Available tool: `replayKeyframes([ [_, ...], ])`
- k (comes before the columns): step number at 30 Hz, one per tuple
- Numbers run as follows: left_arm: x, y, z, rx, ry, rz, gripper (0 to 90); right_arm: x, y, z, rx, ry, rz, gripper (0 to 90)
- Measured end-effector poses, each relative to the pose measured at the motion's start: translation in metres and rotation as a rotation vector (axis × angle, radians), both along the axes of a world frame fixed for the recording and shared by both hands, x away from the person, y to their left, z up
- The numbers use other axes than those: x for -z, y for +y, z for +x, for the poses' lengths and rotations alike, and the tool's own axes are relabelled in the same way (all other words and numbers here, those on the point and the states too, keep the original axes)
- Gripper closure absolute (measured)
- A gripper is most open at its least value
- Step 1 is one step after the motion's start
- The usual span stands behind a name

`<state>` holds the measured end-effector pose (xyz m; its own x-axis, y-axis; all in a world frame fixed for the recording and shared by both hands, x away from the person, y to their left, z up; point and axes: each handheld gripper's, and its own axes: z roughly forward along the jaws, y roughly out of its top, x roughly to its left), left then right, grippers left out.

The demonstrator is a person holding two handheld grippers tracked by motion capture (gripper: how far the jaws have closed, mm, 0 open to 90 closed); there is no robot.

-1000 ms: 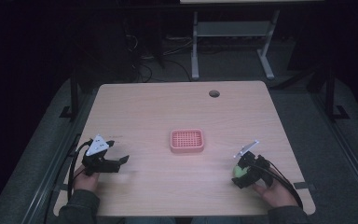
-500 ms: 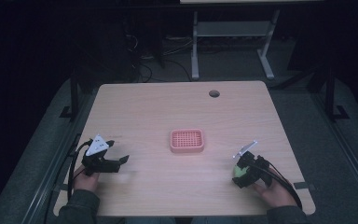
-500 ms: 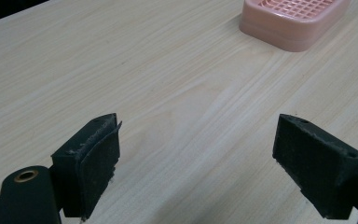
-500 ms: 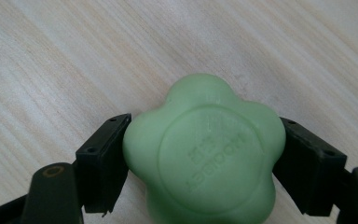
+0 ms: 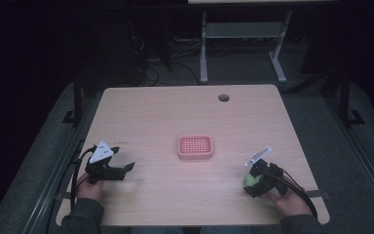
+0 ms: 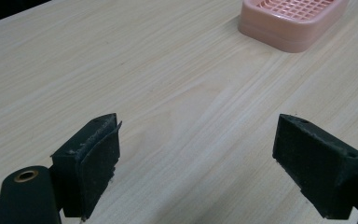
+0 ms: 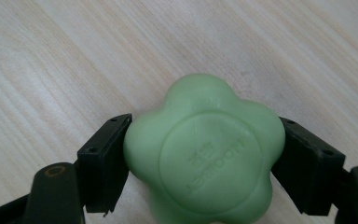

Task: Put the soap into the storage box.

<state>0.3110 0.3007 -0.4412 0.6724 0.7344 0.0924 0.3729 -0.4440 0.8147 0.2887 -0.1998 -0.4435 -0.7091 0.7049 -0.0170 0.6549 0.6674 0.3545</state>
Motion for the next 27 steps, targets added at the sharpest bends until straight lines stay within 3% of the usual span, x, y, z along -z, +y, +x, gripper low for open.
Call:
replayKeyframes([
  [9, -0.001, 0.001, 0.000, 0.004, 0.000, 0.005, 14.4, -0.008, 0.010, 0.003, -0.042, 0.001, -0.007, 24.9],
  [13, -0.001, 0.001, 0.000, 0.002, -0.004, -0.007, 14.4, -0.015, 0.018, 0.011, -0.072, 0.009, 0.019, 24.9],
  [18, -0.001, 0.001, 0.000, 0.006, -0.001, 0.000, 14.4, -0.021, 0.028, 0.018, -0.097, -0.009, 0.015, 24.9],
  [27, -0.001, 0.001, 0.000, 0.005, -0.001, -0.002, 14.4, -0.024, 0.044, 0.032, -0.147, 0.000, 0.014, 24.9],
])
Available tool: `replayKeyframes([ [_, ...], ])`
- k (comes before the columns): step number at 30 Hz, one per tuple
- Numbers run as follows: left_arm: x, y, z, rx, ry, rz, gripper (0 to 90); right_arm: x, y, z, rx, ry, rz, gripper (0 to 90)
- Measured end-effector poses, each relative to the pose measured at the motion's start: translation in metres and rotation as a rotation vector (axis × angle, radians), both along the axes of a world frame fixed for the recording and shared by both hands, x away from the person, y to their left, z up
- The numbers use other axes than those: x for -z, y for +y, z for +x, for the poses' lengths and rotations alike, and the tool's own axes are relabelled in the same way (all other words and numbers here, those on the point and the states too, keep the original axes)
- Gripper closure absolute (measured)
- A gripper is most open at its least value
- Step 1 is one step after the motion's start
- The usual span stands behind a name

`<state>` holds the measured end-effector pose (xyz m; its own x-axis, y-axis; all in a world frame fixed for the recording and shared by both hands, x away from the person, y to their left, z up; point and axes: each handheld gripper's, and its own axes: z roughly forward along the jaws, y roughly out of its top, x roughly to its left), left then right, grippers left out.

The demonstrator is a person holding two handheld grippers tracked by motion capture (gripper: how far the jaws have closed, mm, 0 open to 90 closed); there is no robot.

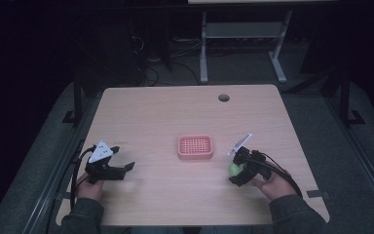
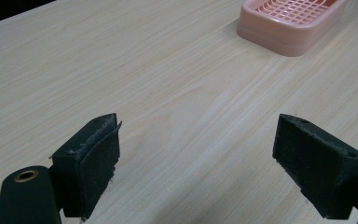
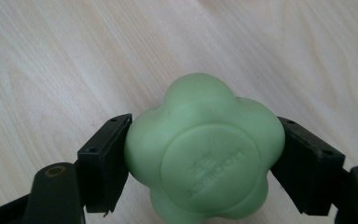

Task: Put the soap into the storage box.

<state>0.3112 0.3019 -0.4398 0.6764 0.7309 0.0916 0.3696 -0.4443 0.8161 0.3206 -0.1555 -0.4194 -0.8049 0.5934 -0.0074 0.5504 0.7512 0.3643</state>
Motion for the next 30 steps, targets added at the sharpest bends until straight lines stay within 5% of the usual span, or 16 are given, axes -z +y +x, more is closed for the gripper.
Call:
replayKeyframes([
  [30, -0.001, 0.000, 0.000, -0.008, -0.006, -0.025, 14.4, -0.023, 0.047, 0.048, -0.108, 0.011, -0.021, 25.1],
])
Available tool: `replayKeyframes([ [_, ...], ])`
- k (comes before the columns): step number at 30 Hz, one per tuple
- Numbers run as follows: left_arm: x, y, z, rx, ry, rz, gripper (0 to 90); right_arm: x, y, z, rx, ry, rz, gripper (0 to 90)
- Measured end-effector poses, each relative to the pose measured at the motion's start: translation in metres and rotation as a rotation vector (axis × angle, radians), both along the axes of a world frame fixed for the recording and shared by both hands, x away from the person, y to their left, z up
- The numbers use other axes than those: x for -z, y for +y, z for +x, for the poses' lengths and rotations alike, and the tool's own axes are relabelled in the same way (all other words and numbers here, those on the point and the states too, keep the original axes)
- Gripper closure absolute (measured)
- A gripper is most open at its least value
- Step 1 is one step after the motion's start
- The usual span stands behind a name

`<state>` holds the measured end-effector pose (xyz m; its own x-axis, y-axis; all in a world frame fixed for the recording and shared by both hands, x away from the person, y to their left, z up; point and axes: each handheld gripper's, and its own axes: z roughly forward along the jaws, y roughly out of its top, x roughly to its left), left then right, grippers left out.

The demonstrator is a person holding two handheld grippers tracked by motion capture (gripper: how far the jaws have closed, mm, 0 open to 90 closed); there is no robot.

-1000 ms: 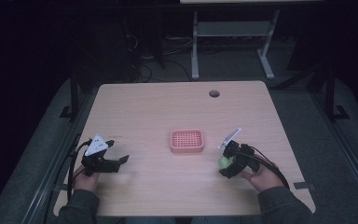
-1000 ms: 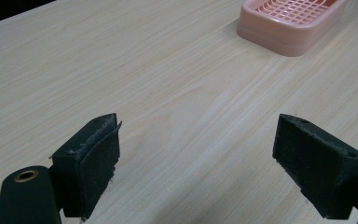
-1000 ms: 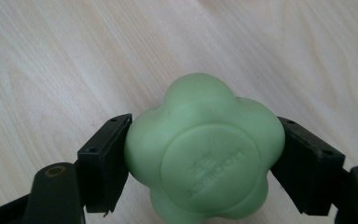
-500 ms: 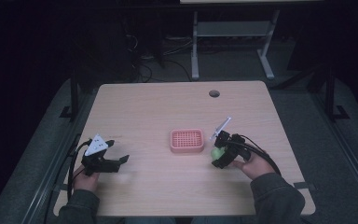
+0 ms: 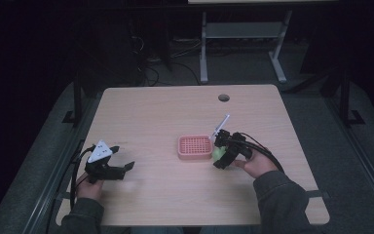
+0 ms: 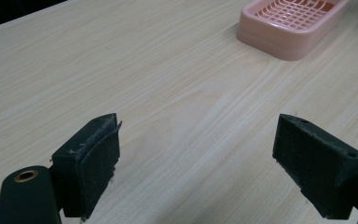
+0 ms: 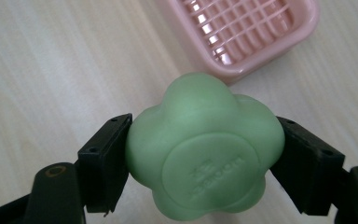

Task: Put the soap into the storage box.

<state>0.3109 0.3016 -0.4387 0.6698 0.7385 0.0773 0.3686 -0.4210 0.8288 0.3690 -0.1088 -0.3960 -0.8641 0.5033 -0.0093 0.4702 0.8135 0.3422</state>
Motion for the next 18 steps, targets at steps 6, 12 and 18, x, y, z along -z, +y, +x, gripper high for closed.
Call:
replayKeyframes([
  [6, 0.000, 0.000, 0.000, -0.002, 0.001, -0.007, 14.4, -0.005, 0.007, 0.010, -0.003, -0.003, 0.012, 25.1],
  [12, -0.001, 0.000, 0.000, 0.000, 0.001, -0.012, 14.4, -0.008, 0.018, 0.018, -0.022, 0.002, 0.001, 25.1],
  [18, -0.001, 0.000, 0.000, -0.003, -0.003, -0.020, 14.4, -0.010, 0.030, 0.026, -0.040, 0.009, -0.003, 25.0],
])
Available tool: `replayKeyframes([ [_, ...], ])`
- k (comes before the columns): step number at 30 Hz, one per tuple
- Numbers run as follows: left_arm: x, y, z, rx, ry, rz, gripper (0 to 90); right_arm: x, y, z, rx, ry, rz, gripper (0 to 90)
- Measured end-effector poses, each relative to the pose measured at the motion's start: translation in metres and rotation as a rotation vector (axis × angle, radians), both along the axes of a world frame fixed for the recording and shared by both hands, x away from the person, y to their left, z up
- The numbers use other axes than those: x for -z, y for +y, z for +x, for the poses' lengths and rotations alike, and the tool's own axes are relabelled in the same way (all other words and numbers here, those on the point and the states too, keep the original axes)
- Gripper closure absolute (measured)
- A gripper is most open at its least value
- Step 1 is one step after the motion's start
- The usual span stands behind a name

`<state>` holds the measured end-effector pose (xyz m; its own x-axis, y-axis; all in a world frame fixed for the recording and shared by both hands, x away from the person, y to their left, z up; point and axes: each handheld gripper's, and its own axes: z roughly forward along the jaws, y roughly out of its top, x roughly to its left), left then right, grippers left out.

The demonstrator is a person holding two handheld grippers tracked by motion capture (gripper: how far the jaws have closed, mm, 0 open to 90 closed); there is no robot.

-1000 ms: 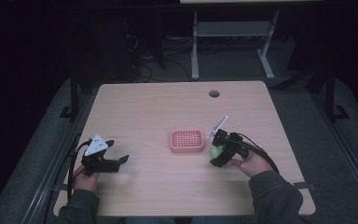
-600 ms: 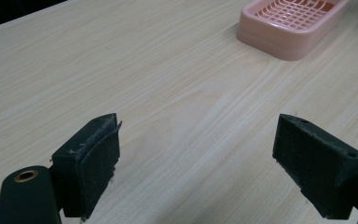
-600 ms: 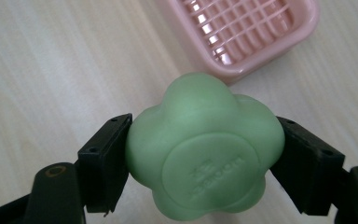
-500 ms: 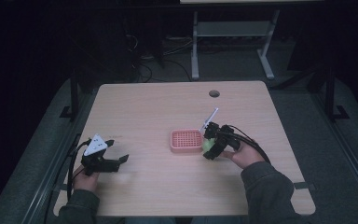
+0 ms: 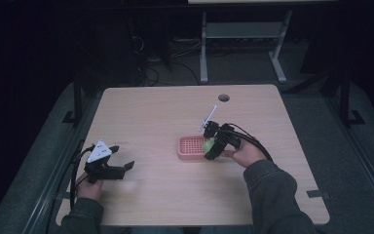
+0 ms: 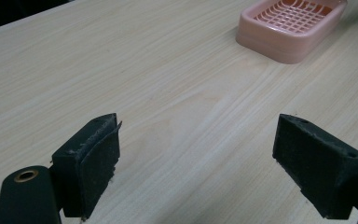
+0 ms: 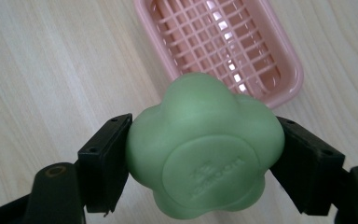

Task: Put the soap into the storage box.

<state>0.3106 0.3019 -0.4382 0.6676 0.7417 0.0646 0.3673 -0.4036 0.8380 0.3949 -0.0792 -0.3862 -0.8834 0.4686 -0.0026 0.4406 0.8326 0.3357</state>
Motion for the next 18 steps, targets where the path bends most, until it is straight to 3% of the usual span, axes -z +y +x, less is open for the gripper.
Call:
replayKeyframes([
  [18, 0.000, 0.000, 0.001, 0.002, 0.004, -0.001, 14.4, -0.003, 0.022, 0.018, -0.020, 0.019, 0.005, 25.0],
])
